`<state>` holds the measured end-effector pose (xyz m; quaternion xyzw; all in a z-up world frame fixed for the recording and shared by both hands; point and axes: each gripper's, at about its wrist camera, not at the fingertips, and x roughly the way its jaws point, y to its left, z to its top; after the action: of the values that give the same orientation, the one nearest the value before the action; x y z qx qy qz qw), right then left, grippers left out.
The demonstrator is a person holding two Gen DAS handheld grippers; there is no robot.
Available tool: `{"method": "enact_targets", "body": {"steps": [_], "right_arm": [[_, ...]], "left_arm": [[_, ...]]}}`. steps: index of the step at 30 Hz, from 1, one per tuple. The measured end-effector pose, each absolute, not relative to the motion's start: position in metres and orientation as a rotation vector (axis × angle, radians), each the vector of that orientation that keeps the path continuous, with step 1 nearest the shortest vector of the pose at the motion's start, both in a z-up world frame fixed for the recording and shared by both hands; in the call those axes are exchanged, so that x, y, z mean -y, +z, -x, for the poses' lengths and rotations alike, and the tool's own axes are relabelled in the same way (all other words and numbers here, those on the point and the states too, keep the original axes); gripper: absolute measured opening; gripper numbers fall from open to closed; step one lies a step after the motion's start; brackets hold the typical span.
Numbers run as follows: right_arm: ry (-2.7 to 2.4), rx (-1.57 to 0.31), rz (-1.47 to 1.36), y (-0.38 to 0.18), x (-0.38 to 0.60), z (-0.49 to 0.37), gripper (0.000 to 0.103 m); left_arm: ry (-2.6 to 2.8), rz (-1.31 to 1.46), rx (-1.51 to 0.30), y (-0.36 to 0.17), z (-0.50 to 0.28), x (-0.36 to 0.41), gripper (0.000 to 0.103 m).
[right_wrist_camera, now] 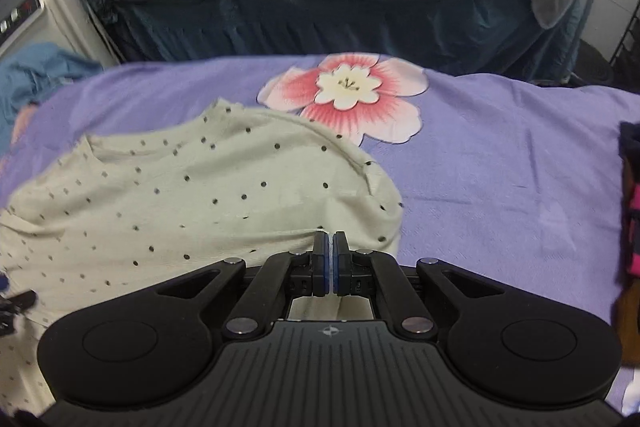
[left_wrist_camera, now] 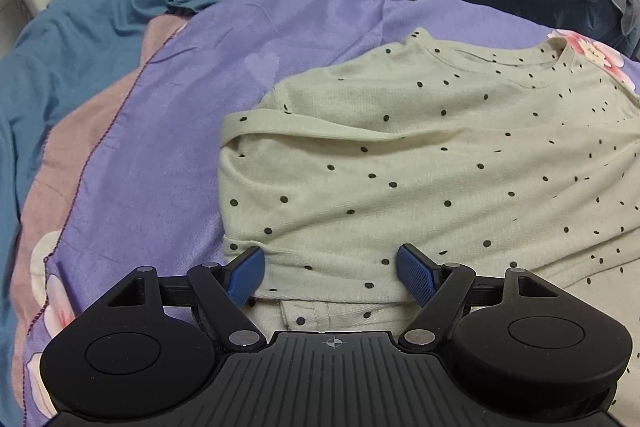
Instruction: Fold small clothes
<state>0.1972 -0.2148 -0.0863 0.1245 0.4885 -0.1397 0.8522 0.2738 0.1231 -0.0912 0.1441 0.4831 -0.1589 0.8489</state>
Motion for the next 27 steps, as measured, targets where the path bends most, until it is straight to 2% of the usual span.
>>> {"method": "enact_targets", "body": {"steps": [2, 3, 5, 7, 9, 16, 17, 18, 20, 21, 27], "right_arm": [[-0.314, -1.083, -0.238, -0.098, 0.21, -0.204, 0.006], [-0.324, -1.078, -0.231, -0.099, 0.208, -0.203, 0.01], [-0.353, -1.026, -0.248, -0.093, 0.207, -0.193, 0.022], [-0.393, -0.955, -0.278, -0.08, 0.211, -0.178, 0.042], [-0.433, -0.904, -0.314, -0.068, 0.218, -0.161, 0.057], [-0.446, -0.922, -0.439, -0.065, 0.225, -0.108, 0.058], [-0.451, -0.934, -0.444, -0.068, 0.223, -0.102, 0.059], [-0.454, -0.944, -0.449, -0.071, 0.22, -0.095, 0.059], [-0.458, -0.963, -0.464, -0.077, 0.214, -0.084, 0.059], [-0.456, -0.974, -0.469, -0.079, 0.211, -0.079, 0.059], [-0.477, -0.982, -0.51, -0.082, 0.204, -0.055, 0.059]], "left_arm": [[-0.333, -0.305, -1.007, -0.087, -0.274, -0.125, 0.103], [-0.325, -0.302, -0.989, -0.083, -0.273, -0.128, 0.103], [-0.309, -0.269, -0.932, -0.07, -0.275, -0.138, 0.103], [-0.29, -0.22, -0.889, -0.059, -0.282, -0.151, 0.103], [-0.248, -0.181, -0.885, -0.055, -0.297, -0.163, 0.103], [-0.244, 0.058, -0.957, -0.068, -0.353, -0.177, 0.103], [-0.28, 0.062, -0.952, -0.069, -0.356, -0.172, 0.098], [-0.314, 0.054, -0.964, -0.069, -0.358, -0.165, 0.069], [-0.353, 0.048, -0.978, -0.066, -0.361, -0.155, 0.064], [-0.365, 0.028, -0.965, -0.064, -0.362, -0.151, 0.058], [-0.241, 0.044, -0.871, -0.055, -0.383, -0.162, 0.054]]}}
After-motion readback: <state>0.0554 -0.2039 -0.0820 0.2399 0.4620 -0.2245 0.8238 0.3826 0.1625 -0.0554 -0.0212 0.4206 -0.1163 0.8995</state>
